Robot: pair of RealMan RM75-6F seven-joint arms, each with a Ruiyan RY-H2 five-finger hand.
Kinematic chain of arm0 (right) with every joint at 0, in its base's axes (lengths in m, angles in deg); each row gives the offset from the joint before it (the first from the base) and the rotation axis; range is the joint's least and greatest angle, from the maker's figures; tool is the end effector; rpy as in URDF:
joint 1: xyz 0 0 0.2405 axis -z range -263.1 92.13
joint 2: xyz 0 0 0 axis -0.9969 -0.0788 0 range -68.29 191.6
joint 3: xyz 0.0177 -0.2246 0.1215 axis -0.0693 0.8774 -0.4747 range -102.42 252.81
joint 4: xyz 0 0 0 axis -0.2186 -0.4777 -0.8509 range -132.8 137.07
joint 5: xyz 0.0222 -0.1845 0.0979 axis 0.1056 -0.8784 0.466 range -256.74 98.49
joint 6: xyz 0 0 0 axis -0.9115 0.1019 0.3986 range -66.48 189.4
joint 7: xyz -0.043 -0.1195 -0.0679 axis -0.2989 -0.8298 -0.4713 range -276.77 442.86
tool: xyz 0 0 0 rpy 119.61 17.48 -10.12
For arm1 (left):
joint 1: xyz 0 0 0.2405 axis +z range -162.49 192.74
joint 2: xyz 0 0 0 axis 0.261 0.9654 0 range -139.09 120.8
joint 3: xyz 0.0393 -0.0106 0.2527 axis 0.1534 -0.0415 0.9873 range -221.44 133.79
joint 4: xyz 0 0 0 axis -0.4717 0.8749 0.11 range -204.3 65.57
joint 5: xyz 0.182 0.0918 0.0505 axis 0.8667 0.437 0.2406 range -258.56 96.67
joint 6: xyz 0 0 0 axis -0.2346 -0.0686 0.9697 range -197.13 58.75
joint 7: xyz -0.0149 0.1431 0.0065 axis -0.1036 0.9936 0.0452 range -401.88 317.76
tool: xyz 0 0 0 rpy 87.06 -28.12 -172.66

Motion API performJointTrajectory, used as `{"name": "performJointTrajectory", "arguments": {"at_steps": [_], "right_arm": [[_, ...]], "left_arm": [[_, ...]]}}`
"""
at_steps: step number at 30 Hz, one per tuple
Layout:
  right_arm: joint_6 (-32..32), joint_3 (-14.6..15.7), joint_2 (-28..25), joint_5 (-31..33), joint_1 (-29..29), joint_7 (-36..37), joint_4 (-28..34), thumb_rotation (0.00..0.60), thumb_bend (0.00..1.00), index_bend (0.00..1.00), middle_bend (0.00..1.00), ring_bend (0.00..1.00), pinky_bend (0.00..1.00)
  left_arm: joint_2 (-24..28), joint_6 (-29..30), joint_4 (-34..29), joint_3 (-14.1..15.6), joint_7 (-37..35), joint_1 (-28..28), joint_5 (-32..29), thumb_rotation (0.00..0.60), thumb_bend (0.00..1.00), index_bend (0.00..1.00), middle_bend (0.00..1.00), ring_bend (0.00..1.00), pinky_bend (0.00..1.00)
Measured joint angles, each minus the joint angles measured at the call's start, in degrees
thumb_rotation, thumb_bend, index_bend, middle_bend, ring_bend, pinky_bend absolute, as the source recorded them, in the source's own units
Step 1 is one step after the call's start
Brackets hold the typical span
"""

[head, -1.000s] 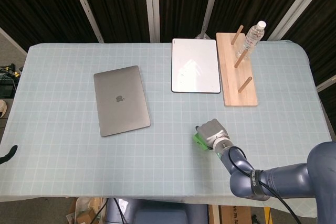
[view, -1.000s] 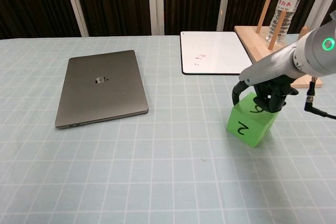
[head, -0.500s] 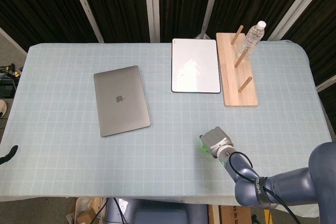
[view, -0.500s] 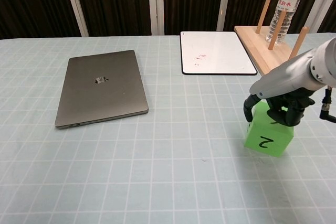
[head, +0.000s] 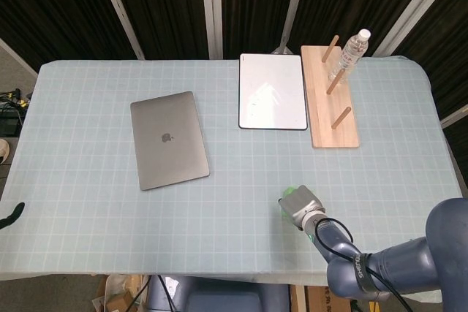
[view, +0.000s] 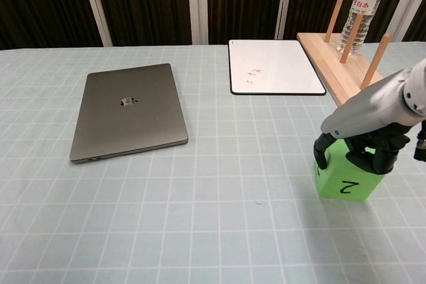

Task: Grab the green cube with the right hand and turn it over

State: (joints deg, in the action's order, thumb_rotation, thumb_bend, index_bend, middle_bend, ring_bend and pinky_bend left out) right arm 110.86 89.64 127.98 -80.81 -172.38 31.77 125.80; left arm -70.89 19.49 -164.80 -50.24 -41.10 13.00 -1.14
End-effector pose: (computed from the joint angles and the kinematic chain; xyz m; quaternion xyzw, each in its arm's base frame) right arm -0.0904 -0.2813 0.0335 0.8751 -0.3302 -0.0106 0.3536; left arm -0.3172 0.1768 0.1901 -0.5284 -0.3855 -0.3928 0.6464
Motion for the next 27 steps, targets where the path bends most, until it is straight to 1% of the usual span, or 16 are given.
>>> {"name": "performJointTrajectory", "arguments": {"at_steps": [4,8,12,14,16,17,18,19,20,21,22,24,27], "right_arm": [[0.71,0.31,0.18,1.08,-1.05,-0.10,0.55,0.600,0.82,0.24,0.82,0.85,0.70],[0.73,0.07,-0.14,0.56,-1.18,0.49,1.00,0.600,0.82,0.24,0.82,0.85,0.70],[0.49,-0.63,-0.94,-0.49,-1.39,1.30,1.84,0.600,0.82,0.24,0.82,0.85,0.70],[0.02,-1.40,-1.47,-1.35,-1.29,2.30,2.19,0.600,0.82,0.24,0.81,0.83,0.68],[-0.55,-2.49,-2.15,-3.04,-0.73,3.90,2.40,0.600,0.82,0.21,0.71,0.73,0.58],[-0.67,-3.02,-2.45,-4.13,-0.29,4.75,2.43,0.600,0.81,0.19,0.62,0.64,0.50],[-0.64,-3.59,-2.73,-5.47,0.31,5.70,2.42,0.600,0.78,0.16,0.52,0.54,0.42],[-0.35,-4.34,-3.06,-7.65,1.35,7.06,2.35,0.600,0.73,0.14,0.44,0.45,0.36],[0.18,-4.89,-3.25,-9.56,2.31,8.12,2.23,0.600,0.69,0.13,0.39,0.40,0.32],[1.04,-5.41,-3.38,-11.69,3.43,9.18,2.06,0.600,0.61,0.11,0.33,0.35,0.27],[2.83,-6.03,-3.41,-14.77,5.07,10.52,1.70,0.600,0.55,0.10,0.28,0.30,0.22],[6.85,-6.85,-3.13,-19.24,7.63,12.24,0.86,0.600,0.46,0.09,0.20,0.24,0.17],[16.26,-8.30,-1.89,-24.80,12.50,15.32,-1.46,0.600,0.36,0.08,0.11,0.15,0.12]], "left_arm": [[0.12,-0.01,0.01,-0.01,-0.29,0.03,0.01,0.600,0.32,0.10,0.00,0.00,0.00],[0.20,0.07,0.04,-0.04,-0.51,0.08,0.00,0.600,0.31,0.10,0.00,0.00,0.00],[0.20,0.03,0.04,-0.03,-0.49,0.08,-0.01,0.600,0.32,0.10,0.00,0.00,0.00],[0.19,0.03,0.03,0.00,-0.43,0.07,0.04,0.600,0.31,0.10,0.00,0.00,0.00],[0.18,0.05,0.03,0.03,-0.40,0.07,0.13,0.600,0.31,0.10,0.00,0.00,0.00],[0.18,0.06,0.03,0.03,-0.43,0.08,0.14,0.600,0.32,0.10,0.00,0.00,0.00],[0.20,0.08,0.04,0.03,-0.48,0.09,0.13,0.600,0.32,0.10,0.00,0.00,0.00],[0.22,0.10,0.05,0.01,-0.56,0.10,0.13,0.600,0.32,0.10,0.00,0.00,0.00],[0.25,0.12,0.07,-0.02,-0.66,0.12,0.11,0.600,0.31,0.10,0.00,0.00,0.00],[0.28,0.13,0.08,-0.03,-0.77,0.13,0.09,0.600,0.31,0.10,0.00,0.00,0.00],[0.33,0.15,0.12,-0.06,-0.92,0.15,0.06,0.600,0.31,0.10,0.00,0.00,0.00],[0.40,0.12,0.17,-0.09,-1.13,0.16,0.01,0.600,0.31,0.10,0.00,0.00,0.00],[0.45,-0.04,0.20,-0.09,-1.26,0.11,-0.02,0.600,0.31,0.10,0.00,0.00,0.00]]}}
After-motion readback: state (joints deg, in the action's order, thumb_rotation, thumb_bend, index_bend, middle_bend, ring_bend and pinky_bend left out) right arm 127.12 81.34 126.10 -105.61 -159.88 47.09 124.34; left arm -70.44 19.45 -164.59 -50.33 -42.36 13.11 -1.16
